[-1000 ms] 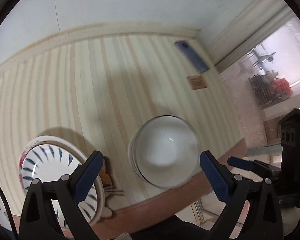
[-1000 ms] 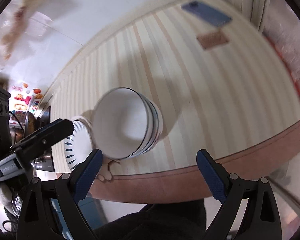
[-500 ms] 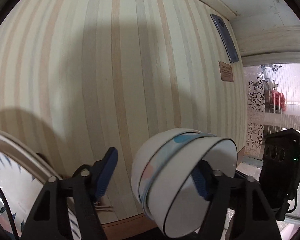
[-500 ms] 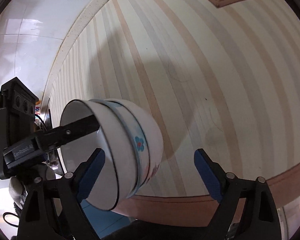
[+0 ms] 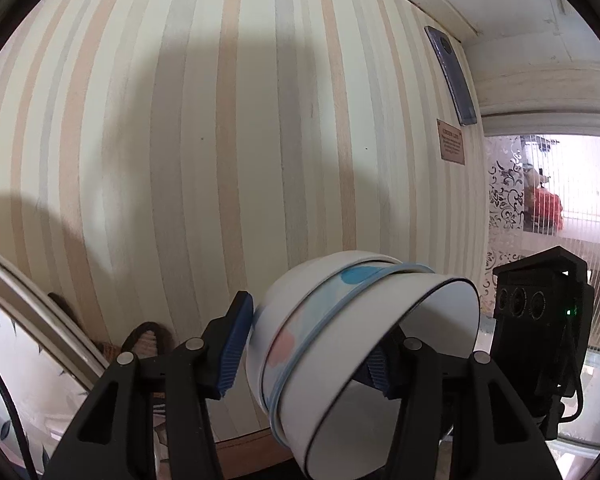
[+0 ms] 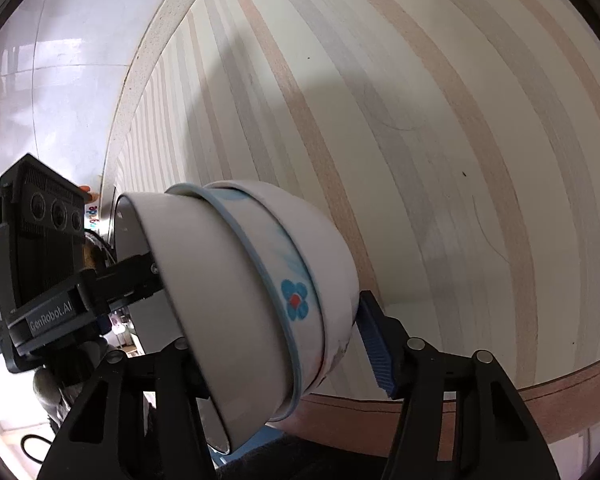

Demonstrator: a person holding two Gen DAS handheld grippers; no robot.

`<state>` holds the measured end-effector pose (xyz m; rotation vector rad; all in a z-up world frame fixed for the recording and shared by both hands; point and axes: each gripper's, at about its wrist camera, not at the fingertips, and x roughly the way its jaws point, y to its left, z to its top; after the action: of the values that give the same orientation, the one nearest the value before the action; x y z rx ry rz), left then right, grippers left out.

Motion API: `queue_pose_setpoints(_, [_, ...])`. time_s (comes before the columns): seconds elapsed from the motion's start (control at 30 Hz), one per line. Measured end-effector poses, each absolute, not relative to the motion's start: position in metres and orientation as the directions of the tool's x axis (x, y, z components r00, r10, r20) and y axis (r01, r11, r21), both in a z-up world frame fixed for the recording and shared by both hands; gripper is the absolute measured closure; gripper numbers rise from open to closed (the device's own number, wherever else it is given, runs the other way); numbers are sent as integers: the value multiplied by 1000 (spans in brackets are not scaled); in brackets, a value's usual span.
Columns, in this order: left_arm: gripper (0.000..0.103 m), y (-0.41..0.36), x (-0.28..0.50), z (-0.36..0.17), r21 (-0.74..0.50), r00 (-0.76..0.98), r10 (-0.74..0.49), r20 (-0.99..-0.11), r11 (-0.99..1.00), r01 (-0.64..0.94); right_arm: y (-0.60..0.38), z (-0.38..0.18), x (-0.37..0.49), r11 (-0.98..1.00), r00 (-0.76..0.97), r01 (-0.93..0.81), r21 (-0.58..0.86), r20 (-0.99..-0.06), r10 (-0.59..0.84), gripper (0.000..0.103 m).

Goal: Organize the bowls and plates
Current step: 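Carry the bowl stack over the plate stack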

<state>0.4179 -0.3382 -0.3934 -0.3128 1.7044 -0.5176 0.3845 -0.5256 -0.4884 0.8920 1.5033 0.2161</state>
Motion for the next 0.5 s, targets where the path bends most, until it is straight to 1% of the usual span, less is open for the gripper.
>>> queue_pose_setpoints(0.2, [55,-332,416,-388,-488,-176,-473,-863,872,51,-523,-484,391,673,107,385,631,-755,647,44])
queue_pose_setpoints(0.5, [55,-296,414,-353,-474,-92,-471,-877,880,11,-499,-459,393,679,87,314,664,-732,676,45])
